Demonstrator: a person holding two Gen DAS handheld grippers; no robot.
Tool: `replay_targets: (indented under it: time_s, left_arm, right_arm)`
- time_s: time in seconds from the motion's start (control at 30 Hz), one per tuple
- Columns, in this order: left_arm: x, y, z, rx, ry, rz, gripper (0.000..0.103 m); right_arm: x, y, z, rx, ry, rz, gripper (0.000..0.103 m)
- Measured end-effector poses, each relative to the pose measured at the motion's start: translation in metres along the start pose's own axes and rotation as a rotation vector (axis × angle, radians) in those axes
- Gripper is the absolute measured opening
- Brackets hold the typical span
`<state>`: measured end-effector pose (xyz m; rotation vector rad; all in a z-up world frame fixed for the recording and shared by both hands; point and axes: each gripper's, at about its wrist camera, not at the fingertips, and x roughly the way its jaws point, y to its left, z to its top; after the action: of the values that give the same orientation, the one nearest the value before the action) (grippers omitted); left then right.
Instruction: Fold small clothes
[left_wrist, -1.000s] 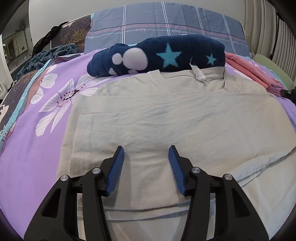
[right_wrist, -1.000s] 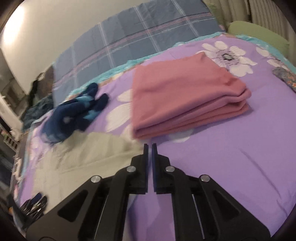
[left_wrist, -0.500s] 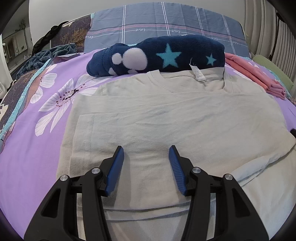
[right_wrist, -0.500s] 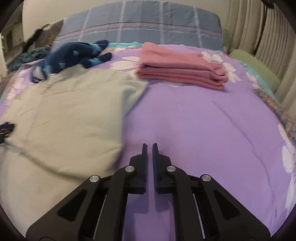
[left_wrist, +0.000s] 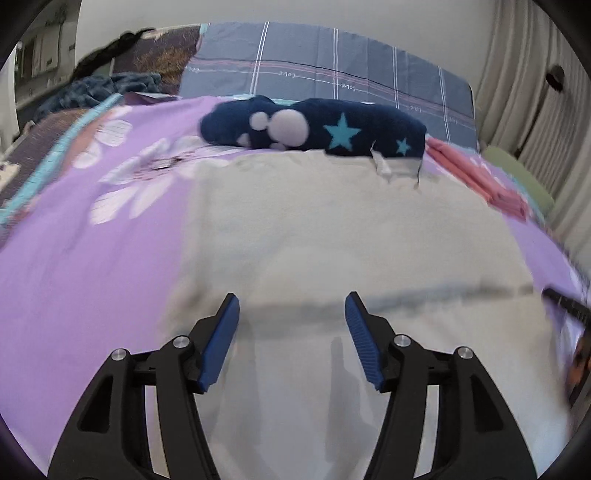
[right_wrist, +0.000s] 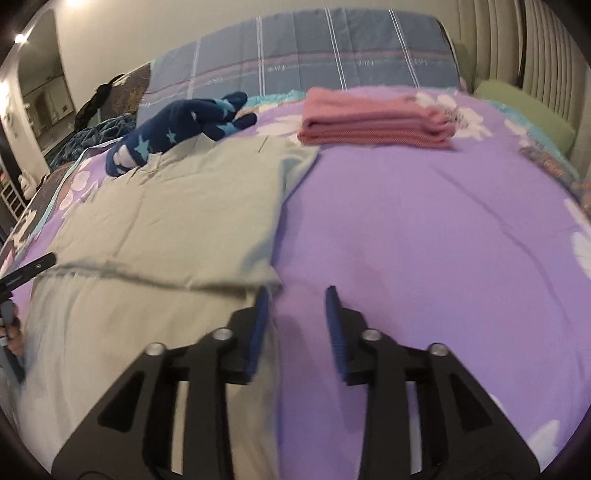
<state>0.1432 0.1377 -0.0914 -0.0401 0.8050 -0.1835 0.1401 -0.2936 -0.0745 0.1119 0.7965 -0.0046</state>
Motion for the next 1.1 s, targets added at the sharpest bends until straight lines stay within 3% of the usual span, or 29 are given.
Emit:
replay_targets:
  time_s: [0.2, 0.27, 0.53, 0.67, 0.83, 1.1]
  left_arm:
    - [-0.04, 0.018, -0.059, 0.054, 0.103, 0.031, 0.063]
    - [-0.048, 0.019, -0.073, 0.068, 0.106, 0.046, 0.07]
    - [-0.076, 0.029, -0.107, 0.044, 0.122, -0.068, 0.07]
    - [-0.091, 0.029, -0.121, 0.077, 0.128, -0.121, 0.062]
    - [-0.114, 0.031, -0.141, 0.094, 0.152, -0.22, 0.045]
    - [-0.153, 0.025, -0.183, 0.14, 0.197, -0.349, 0.044]
  right_arm:
    - [-0.018, -0.009, -0.028, 0.026, 0.051, 0.039, 0.043]
    - [-0.023, -0.005, -0.038, 0.015, 0.058, 0.045, 0.047]
    - [-0.052, -0.006, -0.076, 0.018, 0.088, 0.135, 0.051]
    - [-0.069, -0.012, -0.095, 0.036, 0.1, 0.195, 0.051]
    - [-0.093, -0.023, -0.121, 0.091, 0.137, 0.344, 0.051]
    - [-0.131, -0.038, -0.165, 0.19, 0.212, 0.556, 0.051]
